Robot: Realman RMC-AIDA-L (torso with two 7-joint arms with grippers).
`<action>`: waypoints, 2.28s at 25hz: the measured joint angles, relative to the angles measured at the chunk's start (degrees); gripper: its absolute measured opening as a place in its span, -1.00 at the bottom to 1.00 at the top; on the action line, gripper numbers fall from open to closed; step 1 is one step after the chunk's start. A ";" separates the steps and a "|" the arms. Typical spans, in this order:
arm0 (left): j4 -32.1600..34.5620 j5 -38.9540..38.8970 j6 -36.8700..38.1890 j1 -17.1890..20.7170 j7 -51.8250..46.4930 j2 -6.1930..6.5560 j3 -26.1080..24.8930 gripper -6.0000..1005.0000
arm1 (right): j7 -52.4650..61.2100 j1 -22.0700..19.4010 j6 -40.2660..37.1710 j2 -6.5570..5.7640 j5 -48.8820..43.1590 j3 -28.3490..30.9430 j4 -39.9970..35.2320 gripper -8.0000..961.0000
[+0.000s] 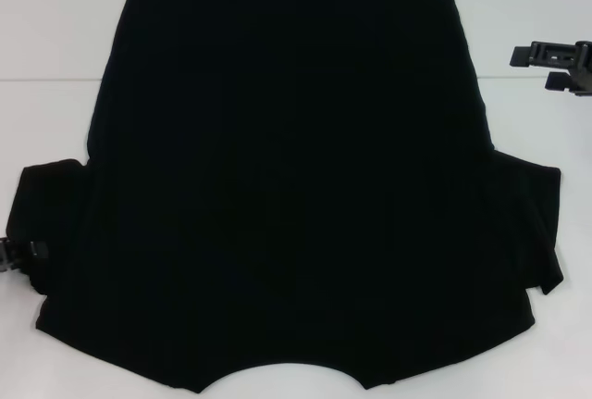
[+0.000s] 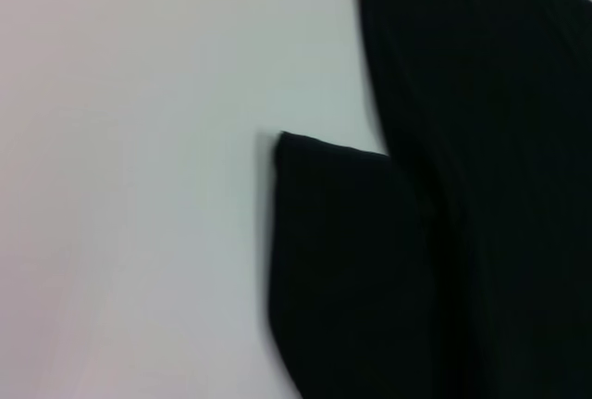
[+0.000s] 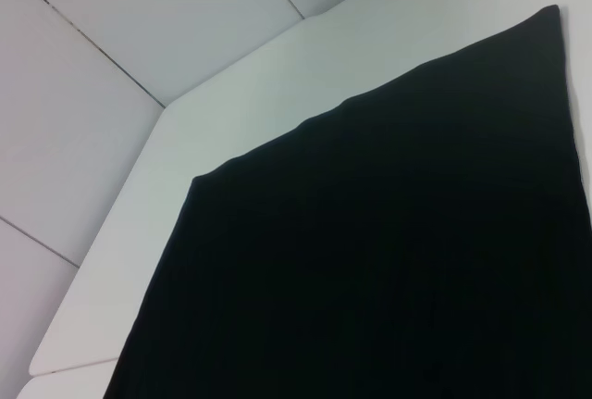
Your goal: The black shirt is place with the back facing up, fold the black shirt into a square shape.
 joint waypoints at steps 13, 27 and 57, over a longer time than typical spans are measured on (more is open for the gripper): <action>0.69 0.35 -0.39 0.21 -2.78 -0.15 -0.09 -0.84 | 0.35 0.02 -0.51 0.00 0.13 0.32 -0.09 0.96; 5.41 3.70 -1.61 0.21 -11.07 1.57 -5.04 -0.94 | 0.52 -0.02 -0.73 0.00 0.13 0.33 -0.10 0.93; 5.49 4.95 12.59 -12.80 -13.03 -0.14 22.74 -0.75 | 0.53 -0.04 -0.80 0.03 0.13 0.27 -0.09 0.84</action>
